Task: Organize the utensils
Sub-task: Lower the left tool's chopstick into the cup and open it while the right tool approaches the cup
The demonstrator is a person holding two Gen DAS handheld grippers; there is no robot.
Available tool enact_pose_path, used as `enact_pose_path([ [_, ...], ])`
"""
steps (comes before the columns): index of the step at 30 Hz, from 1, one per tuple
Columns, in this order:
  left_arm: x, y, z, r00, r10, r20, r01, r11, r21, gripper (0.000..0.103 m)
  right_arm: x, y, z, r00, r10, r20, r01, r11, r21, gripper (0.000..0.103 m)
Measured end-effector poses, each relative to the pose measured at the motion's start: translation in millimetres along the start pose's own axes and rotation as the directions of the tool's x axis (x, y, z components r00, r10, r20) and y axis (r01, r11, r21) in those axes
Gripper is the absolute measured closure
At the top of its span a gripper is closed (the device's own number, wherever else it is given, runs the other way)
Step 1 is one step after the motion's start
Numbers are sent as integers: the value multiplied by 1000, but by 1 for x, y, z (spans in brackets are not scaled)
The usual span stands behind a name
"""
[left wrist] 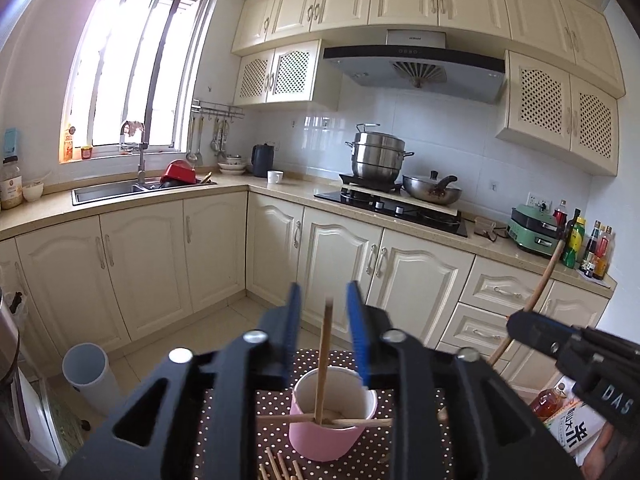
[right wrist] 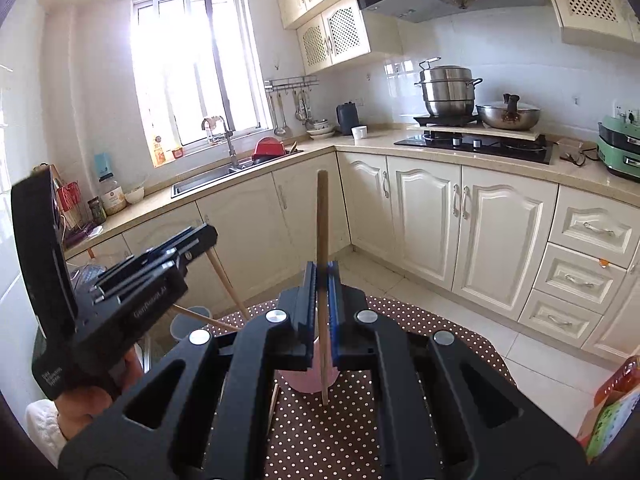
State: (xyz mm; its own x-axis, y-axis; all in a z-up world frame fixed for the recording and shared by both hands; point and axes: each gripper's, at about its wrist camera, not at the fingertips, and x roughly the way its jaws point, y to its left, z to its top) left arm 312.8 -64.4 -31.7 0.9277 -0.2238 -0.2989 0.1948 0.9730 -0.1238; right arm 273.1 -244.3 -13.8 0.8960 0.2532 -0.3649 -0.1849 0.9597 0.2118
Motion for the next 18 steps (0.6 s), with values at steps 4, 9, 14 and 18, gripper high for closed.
enact_pose_path([
  [4,-4,5,-2,1000,8,-13,-8,1000,2,74,-7,4,6,999,-3,42,3,1000,-1,97],
  [9,-17,16,1,1000,13,-6,-13,1000,-12,66,-15,10,15,993,-19,117,20,1000,-4,97],
  [14,-29,25,5,1000,26,4,-26,1000,-7,62,-17,19,22,985,-35,167,37,999,-10,97],
  [18,-35,29,8,999,45,17,-45,999,0,60,-18,25,28,978,-23,209,28,999,-17,97],
])
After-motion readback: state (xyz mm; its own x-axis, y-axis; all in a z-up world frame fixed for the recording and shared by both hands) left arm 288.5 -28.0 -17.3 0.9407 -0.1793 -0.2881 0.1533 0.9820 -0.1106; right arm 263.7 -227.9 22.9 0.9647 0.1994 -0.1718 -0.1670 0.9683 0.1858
